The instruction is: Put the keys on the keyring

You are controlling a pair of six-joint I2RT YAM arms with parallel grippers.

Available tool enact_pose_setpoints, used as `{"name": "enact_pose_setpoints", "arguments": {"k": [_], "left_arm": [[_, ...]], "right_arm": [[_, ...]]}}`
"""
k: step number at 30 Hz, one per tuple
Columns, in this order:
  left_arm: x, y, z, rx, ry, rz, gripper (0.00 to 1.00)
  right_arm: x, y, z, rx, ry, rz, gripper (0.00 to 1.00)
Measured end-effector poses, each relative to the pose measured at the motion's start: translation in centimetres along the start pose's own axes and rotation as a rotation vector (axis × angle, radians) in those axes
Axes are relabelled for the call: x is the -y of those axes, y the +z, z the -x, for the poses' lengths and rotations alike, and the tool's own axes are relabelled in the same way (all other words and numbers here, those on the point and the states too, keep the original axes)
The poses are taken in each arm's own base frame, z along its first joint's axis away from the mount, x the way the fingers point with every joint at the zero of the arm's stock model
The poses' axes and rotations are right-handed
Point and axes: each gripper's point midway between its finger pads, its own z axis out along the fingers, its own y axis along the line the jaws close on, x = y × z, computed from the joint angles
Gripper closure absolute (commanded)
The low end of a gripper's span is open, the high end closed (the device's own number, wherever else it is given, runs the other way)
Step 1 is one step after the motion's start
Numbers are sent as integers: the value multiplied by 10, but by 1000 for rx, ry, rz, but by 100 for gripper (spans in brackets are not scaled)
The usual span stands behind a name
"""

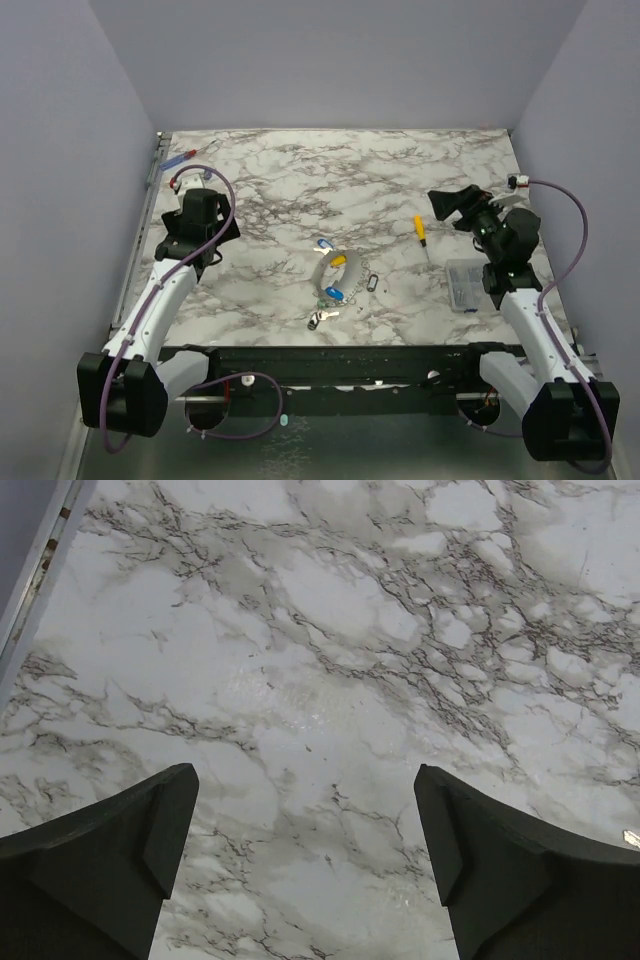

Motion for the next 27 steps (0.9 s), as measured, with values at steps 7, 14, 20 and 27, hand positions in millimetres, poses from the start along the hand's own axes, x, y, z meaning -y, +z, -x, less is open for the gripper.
{"name": "enact_pose_setpoints", "arguments": {"k": [7,14,20,27], "left_arm": [[21,-5,-1,1,30,-93,5],[44,-22,0,33,60,-205,8],[71,-36,-3,51,99,-303,13],[100,-50,-19,29,167,-416,19]], "right_arm": [[3,-19,21,63,97,-121,0],[-1,-40,37,123,69,-160,0],[4,-46,26,15,17,-209,2],[4,-47,-31,-268,46,-180,5]]}}
